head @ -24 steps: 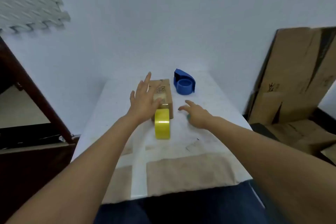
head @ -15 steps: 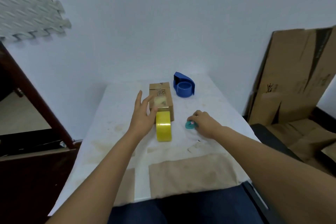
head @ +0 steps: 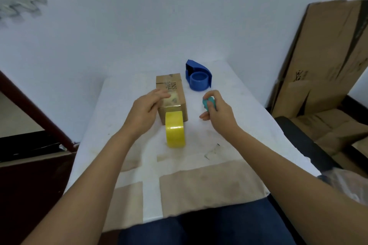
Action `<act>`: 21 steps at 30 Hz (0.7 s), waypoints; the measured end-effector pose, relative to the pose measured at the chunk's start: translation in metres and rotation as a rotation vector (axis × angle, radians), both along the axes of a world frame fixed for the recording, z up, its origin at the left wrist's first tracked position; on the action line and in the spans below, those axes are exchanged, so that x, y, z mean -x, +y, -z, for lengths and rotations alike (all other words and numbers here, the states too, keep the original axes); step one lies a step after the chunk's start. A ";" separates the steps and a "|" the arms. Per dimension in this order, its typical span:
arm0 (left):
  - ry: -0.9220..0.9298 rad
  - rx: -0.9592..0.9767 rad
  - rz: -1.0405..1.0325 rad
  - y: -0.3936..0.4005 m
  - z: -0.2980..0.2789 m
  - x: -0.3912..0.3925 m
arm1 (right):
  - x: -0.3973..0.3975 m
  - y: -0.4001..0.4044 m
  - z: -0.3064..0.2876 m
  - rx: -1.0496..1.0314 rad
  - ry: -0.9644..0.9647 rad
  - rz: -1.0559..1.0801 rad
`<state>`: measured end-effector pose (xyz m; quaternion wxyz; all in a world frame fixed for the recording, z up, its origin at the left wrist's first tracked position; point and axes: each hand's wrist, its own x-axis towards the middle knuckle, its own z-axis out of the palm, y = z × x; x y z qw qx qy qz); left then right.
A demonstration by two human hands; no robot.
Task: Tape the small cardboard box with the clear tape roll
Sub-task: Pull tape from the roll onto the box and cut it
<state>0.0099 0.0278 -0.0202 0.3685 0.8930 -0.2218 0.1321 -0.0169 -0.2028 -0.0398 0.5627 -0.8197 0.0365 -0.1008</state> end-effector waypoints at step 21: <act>-0.027 -0.156 0.144 -0.005 0.034 -0.009 | 0.017 0.040 0.009 -0.800 0.354 0.031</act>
